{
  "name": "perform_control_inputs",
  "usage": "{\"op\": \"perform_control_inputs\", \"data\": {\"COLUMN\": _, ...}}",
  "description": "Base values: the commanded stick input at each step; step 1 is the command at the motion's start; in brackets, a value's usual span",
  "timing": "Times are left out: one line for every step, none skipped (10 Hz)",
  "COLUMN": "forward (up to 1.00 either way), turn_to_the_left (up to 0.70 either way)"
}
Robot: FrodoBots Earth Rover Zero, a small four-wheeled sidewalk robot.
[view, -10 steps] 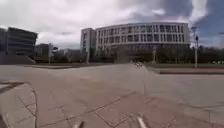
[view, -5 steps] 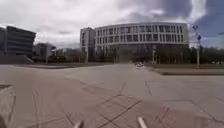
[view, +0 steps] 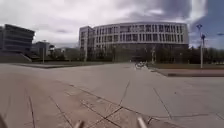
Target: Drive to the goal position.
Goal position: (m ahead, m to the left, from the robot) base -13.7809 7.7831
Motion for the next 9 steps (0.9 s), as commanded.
{"op": "perform_control_inputs", "data": {"forward": 1.00, "turn_to_the_left": 0.40}}
{"op": "perform_control_inputs", "data": {"forward": 1.00, "turn_to_the_left": 0.36}}
{"op": "perform_control_inputs", "data": {"forward": 1.00, "turn_to_the_left": 0.00}}
{"op": "perform_control_inputs", "data": {"forward": 1.00, "turn_to_the_left": 0.00}}
{"op": "perform_control_inputs", "data": {"forward": 1.00, "turn_to_the_left": 0.00}}
{"op": "perform_control_inputs", "data": {"forward": 1.00, "turn_to_the_left": 0.00}}
{"op": "perform_control_inputs", "data": {"forward": 1.00, "turn_to_the_left": 0.00}}
{"op": "perform_control_inputs", "data": {"forward": 1.00, "turn_to_the_left": 0.00}}
{"op": "perform_control_inputs", "data": {"forward": 1.00, "turn_to_the_left": 0.00}}
